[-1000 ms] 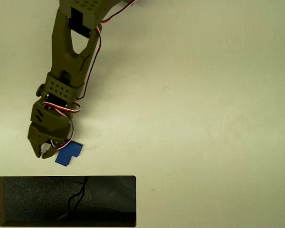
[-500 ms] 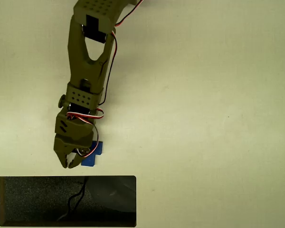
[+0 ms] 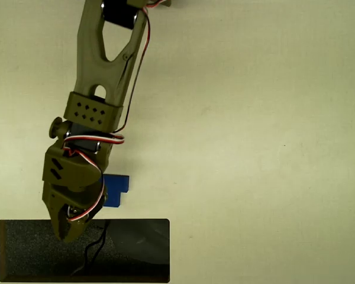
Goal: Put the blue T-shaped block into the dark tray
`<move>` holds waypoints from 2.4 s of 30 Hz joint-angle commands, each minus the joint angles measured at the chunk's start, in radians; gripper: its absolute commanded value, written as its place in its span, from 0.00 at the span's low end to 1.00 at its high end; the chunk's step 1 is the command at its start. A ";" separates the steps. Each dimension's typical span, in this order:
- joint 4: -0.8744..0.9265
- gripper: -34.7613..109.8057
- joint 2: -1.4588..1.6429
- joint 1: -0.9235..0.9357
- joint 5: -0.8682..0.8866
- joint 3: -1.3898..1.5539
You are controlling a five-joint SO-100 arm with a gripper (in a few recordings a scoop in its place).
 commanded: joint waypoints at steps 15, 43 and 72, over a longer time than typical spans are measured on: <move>0.696 0.24 0.037 -0.028 -0.229 0.189; 0.382 0.24 -0.291 0.032 -0.304 -0.118; -0.037 0.24 -0.506 -0.031 -0.328 -0.250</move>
